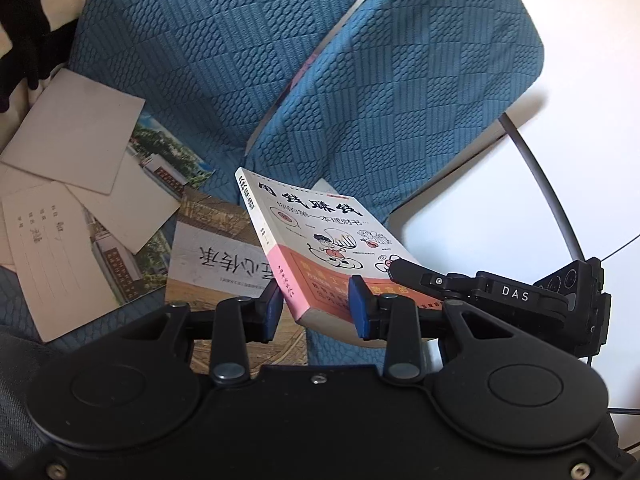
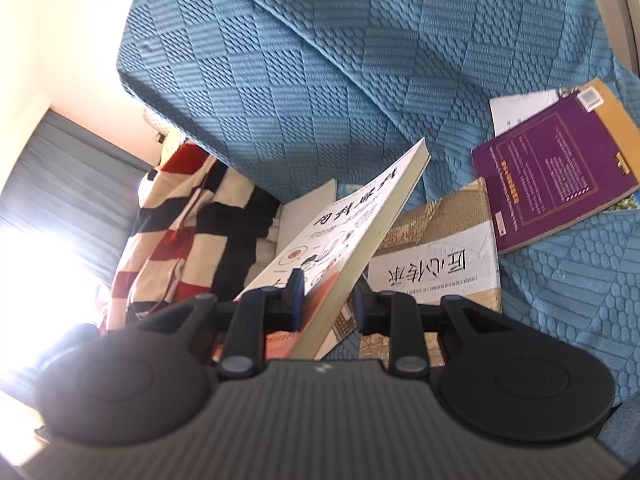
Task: Organize objects
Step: 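Lower the orange-and-white book onto the beige book and open both grippers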
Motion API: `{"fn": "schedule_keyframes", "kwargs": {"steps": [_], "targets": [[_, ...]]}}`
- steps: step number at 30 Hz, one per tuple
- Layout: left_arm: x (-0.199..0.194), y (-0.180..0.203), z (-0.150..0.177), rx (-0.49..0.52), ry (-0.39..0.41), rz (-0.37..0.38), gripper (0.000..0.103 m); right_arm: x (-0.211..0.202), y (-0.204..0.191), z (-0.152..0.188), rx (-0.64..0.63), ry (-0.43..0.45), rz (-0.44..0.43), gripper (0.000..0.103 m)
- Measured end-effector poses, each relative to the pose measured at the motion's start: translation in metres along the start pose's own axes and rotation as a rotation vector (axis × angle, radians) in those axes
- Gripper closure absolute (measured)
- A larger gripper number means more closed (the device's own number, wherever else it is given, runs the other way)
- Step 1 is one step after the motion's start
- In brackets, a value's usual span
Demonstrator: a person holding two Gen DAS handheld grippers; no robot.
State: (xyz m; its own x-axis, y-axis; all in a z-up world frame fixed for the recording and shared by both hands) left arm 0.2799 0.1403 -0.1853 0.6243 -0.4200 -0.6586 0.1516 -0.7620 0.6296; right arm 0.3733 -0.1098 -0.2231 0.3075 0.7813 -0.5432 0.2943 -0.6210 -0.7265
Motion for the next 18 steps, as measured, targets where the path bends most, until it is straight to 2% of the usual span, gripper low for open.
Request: {"fn": "schedule_keyframes", "kwargs": {"steps": [11, 18], "targets": [[0.040, -0.056, 0.018, -0.041, -0.035, -0.039, 0.070, 0.051, 0.034, 0.026, 0.003, -0.037, 0.001, 0.075], [0.053, -0.073, 0.028, -0.053, -0.077, -0.054, 0.070, 0.065, 0.049, 0.043, 0.015, -0.061, 0.022, 0.075]]}}
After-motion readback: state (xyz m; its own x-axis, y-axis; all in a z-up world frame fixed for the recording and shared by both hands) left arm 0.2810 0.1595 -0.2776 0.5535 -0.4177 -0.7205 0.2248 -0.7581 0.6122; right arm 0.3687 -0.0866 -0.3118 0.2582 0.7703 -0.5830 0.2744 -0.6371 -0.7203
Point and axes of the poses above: each gripper's, at about its wrist camera, not at the fingertips, and x roughly the way its jaws point, y to its right, z to its underside, the point moved 6 cm from there along x, roughly the way its jaws point, and after that the axes turned 4 degrees about -x, right-handed, at the moved point
